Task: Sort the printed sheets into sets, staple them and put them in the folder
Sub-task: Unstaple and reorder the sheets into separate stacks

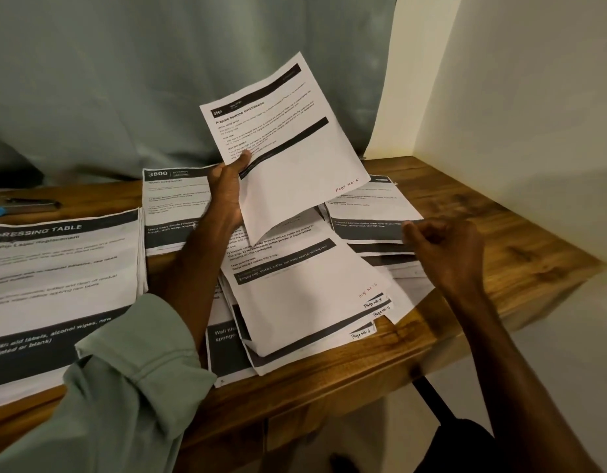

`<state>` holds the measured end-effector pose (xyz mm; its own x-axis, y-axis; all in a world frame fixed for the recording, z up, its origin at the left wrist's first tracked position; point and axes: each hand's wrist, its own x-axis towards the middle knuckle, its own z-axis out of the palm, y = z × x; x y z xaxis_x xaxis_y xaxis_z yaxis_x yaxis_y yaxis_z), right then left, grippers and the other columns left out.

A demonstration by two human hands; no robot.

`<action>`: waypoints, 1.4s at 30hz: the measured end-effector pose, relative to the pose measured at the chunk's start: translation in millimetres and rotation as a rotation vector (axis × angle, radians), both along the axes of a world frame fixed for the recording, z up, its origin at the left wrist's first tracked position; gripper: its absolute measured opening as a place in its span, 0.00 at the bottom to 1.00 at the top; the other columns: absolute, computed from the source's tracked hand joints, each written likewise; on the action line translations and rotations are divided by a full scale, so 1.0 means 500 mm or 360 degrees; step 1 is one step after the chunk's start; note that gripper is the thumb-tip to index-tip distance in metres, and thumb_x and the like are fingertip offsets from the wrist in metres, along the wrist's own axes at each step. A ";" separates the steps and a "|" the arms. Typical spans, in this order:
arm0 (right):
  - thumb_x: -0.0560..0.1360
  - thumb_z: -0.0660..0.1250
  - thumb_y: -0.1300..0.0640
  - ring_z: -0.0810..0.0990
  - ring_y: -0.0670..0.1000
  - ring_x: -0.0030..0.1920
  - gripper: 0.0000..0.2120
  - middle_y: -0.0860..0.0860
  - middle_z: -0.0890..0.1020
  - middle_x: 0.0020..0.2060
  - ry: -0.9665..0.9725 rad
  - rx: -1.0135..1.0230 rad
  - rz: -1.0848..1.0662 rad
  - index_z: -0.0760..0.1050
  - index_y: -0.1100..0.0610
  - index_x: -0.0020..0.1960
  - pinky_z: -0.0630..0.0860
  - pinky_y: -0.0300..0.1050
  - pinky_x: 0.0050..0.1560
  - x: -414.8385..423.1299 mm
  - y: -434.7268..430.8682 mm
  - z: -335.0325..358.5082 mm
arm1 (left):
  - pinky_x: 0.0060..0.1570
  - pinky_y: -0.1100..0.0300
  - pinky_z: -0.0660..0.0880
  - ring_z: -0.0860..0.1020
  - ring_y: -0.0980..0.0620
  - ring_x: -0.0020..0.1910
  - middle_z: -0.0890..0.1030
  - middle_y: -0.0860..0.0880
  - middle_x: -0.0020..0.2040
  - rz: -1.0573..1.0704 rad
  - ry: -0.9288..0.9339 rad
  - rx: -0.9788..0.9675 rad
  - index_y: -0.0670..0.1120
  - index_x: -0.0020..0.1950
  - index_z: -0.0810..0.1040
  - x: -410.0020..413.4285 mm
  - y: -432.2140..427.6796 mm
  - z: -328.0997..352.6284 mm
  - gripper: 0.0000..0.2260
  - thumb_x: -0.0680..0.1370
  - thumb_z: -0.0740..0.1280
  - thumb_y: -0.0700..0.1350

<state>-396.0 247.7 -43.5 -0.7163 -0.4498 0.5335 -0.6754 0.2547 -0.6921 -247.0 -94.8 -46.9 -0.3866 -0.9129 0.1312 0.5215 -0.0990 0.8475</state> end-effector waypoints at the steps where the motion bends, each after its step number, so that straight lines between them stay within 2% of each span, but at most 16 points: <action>1: 0.77 0.73 0.53 0.83 0.44 0.41 0.06 0.47 0.86 0.44 0.0082 0.0067 -0.0099 0.85 0.54 0.50 0.76 0.35 0.41 -0.027 -0.008 -0.005 | 0.61 0.42 0.79 0.84 0.43 0.56 0.86 0.45 0.56 0.0012 -0.0015 -0.0006 0.44 0.62 0.83 0.000 -0.001 -0.002 0.16 0.75 0.76 0.43; 4: 0.75 0.75 0.51 0.84 0.52 0.52 0.14 0.53 0.86 0.54 0.0088 0.0236 -0.0266 0.84 0.57 0.57 0.77 0.42 0.49 -0.109 -0.042 -0.017 | 0.61 0.43 0.79 0.85 0.44 0.56 0.87 0.47 0.55 0.0048 -0.0073 -0.0019 0.45 0.61 0.84 -0.004 0.003 -0.006 0.15 0.75 0.76 0.44; 7: 0.72 0.75 0.41 0.82 0.58 0.58 0.27 0.57 0.84 0.58 0.0012 0.0498 -0.0337 0.81 0.61 0.62 0.77 0.49 0.54 -0.182 -0.087 -0.015 | 0.62 0.42 0.79 0.84 0.45 0.56 0.87 0.48 0.54 0.0061 -0.0078 -0.0008 0.45 0.60 0.84 -0.007 0.005 -0.011 0.14 0.75 0.76 0.44; 8: 0.71 0.74 0.36 0.82 0.59 0.57 0.31 0.58 0.84 0.56 -0.0033 0.0616 -0.0341 0.81 0.61 0.60 0.77 0.48 0.52 -0.204 -0.101 -0.015 | 0.62 0.42 0.79 0.84 0.45 0.57 0.87 0.47 0.55 0.0053 -0.0082 -0.0010 0.45 0.61 0.84 -0.007 0.004 -0.013 0.15 0.75 0.77 0.44; 10: 0.67 0.72 0.29 0.81 0.58 0.49 0.36 0.57 0.83 0.44 -0.0148 0.0852 -0.0316 0.80 0.62 0.52 0.71 0.43 0.40 -0.234 -0.123 -0.016 | 0.63 0.42 0.78 0.84 0.45 0.58 0.86 0.47 0.56 0.0036 -0.0091 -0.0004 0.45 0.61 0.83 -0.007 0.002 -0.017 0.16 0.74 0.77 0.45; 12: 0.62 0.73 0.26 0.81 0.57 0.43 0.37 0.55 0.79 0.37 -0.0237 0.0925 -0.0288 0.78 0.61 0.45 0.66 0.42 0.33 -0.247 -0.136 -0.026 | 0.64 0.42 0.77 0.84 0.44 0.58 0.86 0.47 0.56 0.0039 -0.0106 -0.0006 0.45 0.61 0.83 -0.008 0.001 -0.021 0.16 0.74 0.77 0.45; 16: 0.60 0.72 0.24 0.79 0.52 0.37 0.35 0.54 0.81 0.34 -0.0165 0.0741 -0.0338 0.77 0.58 0.39 0.71 0.43 0.34 -0.244 -0.136 -0.056 | 0.63 0.43 0.78 0.84 0.44 0.58 0.86 0.46 0.57 0.0003 -0.0099 -0.0014 0.44 0.63 0.83 -0.008 -0.002 -0.026 0.17 0.75 0.76 0.45; 18: 0.62 0.73 0.25 0.79 0.51 0.40 0.34 0.52 0.81 0.38 -0.0175 0.0647 -0.0359 0.78 0.57 0.42 0.72 0.44 0.37 -0.240 -0.131 -0.065 | 0.63 0.43 0.79 0.84 0.44 0.58 0.86 0.46 0.57 -0.0013 -0.0099 -0.0002 0.44 0.64 0.82 -0.008 -0.004 -0.028 0.18 0.75 0.76 0.45; 21: 0.62 0.75 0.29 0.81 0.54 0.46 0.33 0.54 0.83 0.43 -0.0244 0.0558 -0.0389 0.80 0.58 0.48 0.74 0.46 0.41 -0.246 -0.127 -0.070 | 0.61 0.44 0.79 0.84 0.44 0.57 0.86 0.45 0.57 -0.0009 -0.0112 0.0015 0.43 0.64 0.82 -0.008 -0.003 -0.028 0.17 0.76 0.76 0.44; 26: 0.65 0.76 0.32 0.81 0.56 0.48 0.32 0.55 0.83 0.46 -0.0220 0.0481 -0.0401 0.79 0.59 0.51 0.77 0.50 0.45 -0.245 -0.125 -0.076 | 0.62 0.43 0.79 0.84 0.44 0.57 0.86 0.44 0.57 -0.0018 -0.0100 0.0031 0.42 0.64 0.82 -0.007 -0.004 -0.030 0.18 0.75 0.76 0.44; 29: 0.70 0.76 0.38 0.81 0.57 0.49 0.26 0.55 0.82 0.47 -0.0186 0.0471 -0.0391 0.79 0.60 0.53 0.77 0.50 0.49 -0.240 -0.123 -0.074 | 0.62 0.43 0.79 0.84 0.44 0.57 0.86 0.45 0.57 -0.0018 -0.0125 0.0017 0.43 0.64 0.82 -0.005 -0.003 -0.030 0.18 0.75 0.76 0.45; 34: 0.72 0.77 0.49 0.83 0.57 0.45 0.15 0.57 0.84 0.42 -0.0188 0.0261 -0.0437 0.82 0.61 0.46 0.75 0.45 0.47 -0.245 -0.119 -0.073 | 0.63 0.41 0.78 0.84 0.43 0.58 0.86 0.45 0.57 -0.0033 -0.0137 0.0012 0.44 0.63 0.82 -0.004 0.001 -0.031 0.18 0.75 0.76 0.45; 36: 0.72 0.78 0.50 0.83 0.56 0.44 0.14 0.57 0.85 0.41 -0.0213 0.0187 -0.0456 0.82 0.62 0.45 0.73 0.43 0.46 -0.245 -0.117 -0.071 | 0.63 0.42 0.78 0.84 0.44 0.58 0.86 0.45 0.57 -0.0034 -0.0144 0.0010 0.44 0.63 0.82 -0.003 0.005 -0.029 0.17 0.75 0.76 0.45; 39: 0.73 0.77 0.51 0.83 0.55 0.43 0.13 0.57 0.85 0.41 -0.0158 0.0141 -0.0458 0.83 0.61 0.44 0.76 0.45 0.47 -0.242 -0.116 -0.071 | 0.63 0.43 0.79 0.84 0.44 0.57 0.86 0.46 0.57 -0.0021 -0.0173 0.0003 0.44 0.64 0.82 0.001 0.004 -0.028 0.17 0.76 0.76 0.45; 42: 0.75 0.74 0.53 0.82 0.54 0.45 0.11 0.57 0.85 0.45 -0.0043 0.0111 -0.0466 0.83 0.61 0.48 0.76 0.46 0.50 -0.234 -0.111 -0.070 | 0.62 0.43 0.79 0.84 0.45 0.57 0.86 0.46 0.57 -0.0030 -0.0175 0.0011 0.44 0.64 0.82 0.001 0.007 -0.028 0.17 0.76 0.75 0.45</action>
<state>-513.0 192.1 -78.7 -0.8346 -0.2568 0.4874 -0.5476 0.4836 -0.6829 -246.4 -91.1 -60.7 -0.4157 -0.9059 0.0806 0.4232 -0.1142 0.8988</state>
